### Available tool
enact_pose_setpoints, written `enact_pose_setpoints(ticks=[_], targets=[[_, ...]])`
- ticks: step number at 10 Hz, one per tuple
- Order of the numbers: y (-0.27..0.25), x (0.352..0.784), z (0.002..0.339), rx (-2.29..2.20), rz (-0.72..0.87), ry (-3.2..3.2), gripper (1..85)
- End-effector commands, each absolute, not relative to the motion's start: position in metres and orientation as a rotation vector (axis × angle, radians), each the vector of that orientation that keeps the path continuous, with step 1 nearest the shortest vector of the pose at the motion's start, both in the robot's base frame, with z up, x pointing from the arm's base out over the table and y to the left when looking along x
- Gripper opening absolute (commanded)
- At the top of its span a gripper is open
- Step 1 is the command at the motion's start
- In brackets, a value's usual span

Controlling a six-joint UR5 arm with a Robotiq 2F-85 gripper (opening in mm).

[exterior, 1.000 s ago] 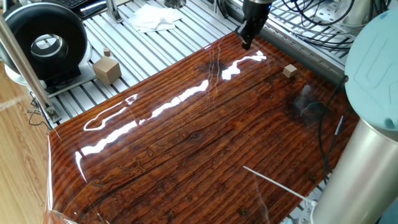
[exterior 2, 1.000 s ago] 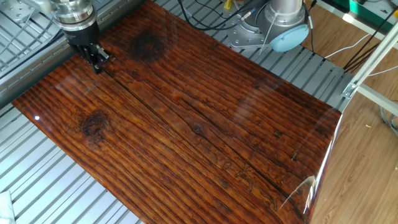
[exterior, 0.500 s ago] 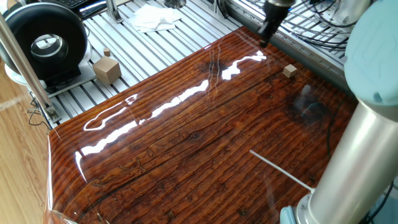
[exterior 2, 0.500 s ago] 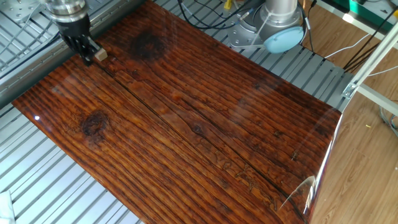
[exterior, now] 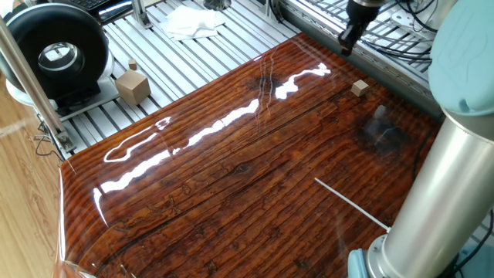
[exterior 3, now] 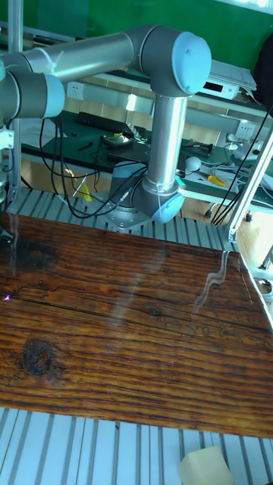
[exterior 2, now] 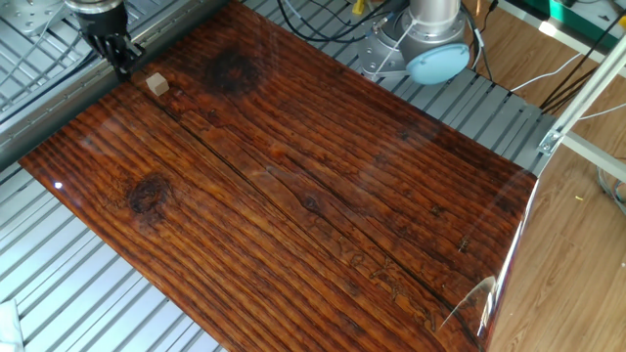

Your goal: Hold a small block with the gripper and sweep it from left to right on the table

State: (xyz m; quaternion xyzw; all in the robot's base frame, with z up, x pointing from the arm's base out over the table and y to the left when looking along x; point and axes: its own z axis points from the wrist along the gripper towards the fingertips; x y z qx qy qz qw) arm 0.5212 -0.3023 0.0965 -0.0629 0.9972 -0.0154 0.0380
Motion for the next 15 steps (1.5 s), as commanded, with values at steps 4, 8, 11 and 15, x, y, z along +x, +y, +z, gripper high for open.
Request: enact_pose_setpoints(ticks=[4,8,11,15], targets=[[-0.298,0.519,0.094,-0.022,0.033,3.040,1.0],[-0.315,0.551,0.099,-0.045,-0.067,2.915,1.0],[-0.304,0.551,0.099,0.070,0.007,2.915,1.0],[-0.298,0.534,0.095,0.124,0.008,2.972,1.0]])
